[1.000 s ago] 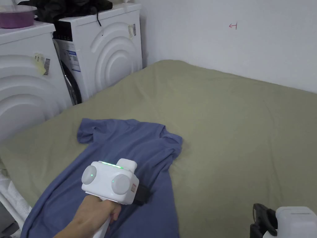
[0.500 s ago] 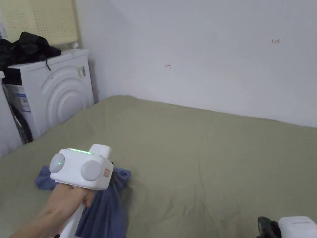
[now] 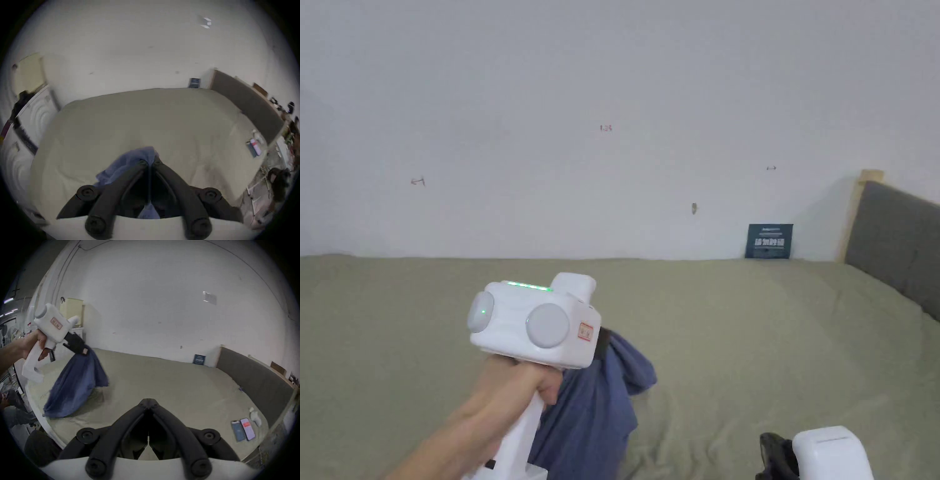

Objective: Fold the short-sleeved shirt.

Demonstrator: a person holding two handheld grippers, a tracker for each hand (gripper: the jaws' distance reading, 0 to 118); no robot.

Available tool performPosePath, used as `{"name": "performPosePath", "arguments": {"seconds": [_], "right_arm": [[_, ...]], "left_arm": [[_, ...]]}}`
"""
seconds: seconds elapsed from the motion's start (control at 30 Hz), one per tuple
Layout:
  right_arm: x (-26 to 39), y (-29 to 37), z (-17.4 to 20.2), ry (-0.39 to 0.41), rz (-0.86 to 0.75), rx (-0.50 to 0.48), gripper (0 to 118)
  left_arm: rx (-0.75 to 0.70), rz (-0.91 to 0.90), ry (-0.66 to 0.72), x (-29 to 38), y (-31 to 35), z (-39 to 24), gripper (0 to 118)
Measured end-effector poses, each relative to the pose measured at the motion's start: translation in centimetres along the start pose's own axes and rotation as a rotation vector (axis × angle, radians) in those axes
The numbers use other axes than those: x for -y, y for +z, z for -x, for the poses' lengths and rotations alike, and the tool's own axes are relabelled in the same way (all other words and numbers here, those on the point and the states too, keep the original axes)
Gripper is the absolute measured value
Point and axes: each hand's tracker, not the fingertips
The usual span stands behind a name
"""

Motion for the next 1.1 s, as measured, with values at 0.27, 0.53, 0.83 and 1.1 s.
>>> {"name": "performPosePath", "arguments": {"seconds": [0.27,0.53,0.83,1.1], "right_arm": [[2.4,-1.7,-2.8,-0.037,0.062,0.060,0],[4.4,-4.8,-3.2,-0.046,0.138,0.063,0],[3.0,-4.3,-1.6,-0.097,0.107,0.040,0],[1.5,-2.0,0.9,-0.096,0.017,0.005,0]], "left_arm": [[0.104,0.195,-0.002,5.0,-11.2,-5.5,0],[0.049,0.318,0.027,10.6,-17.0,-3.2,0],[-0.109,-0.040,0.061,10.8,-3.3,2.6,103],[-0.369,-0.337,0.124,17.0,17.9,7.0,0]]}}
